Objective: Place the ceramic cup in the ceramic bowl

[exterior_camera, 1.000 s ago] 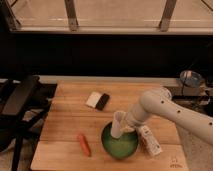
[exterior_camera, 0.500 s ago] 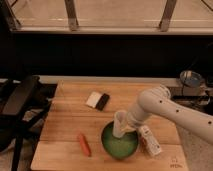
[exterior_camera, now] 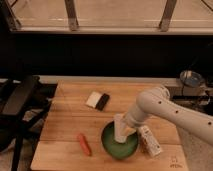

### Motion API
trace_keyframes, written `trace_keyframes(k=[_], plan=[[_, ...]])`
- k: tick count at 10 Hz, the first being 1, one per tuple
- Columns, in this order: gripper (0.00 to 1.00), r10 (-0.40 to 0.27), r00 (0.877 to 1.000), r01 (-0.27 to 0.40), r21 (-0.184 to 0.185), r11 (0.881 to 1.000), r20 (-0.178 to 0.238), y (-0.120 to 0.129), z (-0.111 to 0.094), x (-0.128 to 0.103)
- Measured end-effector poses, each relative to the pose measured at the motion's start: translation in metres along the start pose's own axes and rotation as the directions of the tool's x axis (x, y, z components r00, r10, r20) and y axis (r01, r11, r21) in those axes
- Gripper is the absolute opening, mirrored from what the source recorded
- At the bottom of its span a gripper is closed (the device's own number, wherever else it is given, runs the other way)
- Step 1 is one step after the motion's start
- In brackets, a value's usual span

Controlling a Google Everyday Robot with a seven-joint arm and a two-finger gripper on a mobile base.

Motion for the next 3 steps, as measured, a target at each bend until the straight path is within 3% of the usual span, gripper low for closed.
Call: trace_keyframes(k=[3], plan=[[0.76, -0.015, 1.0, 0.015, 0.063, 0.998, 0.002, 0.001, -0.02, -0.009]])
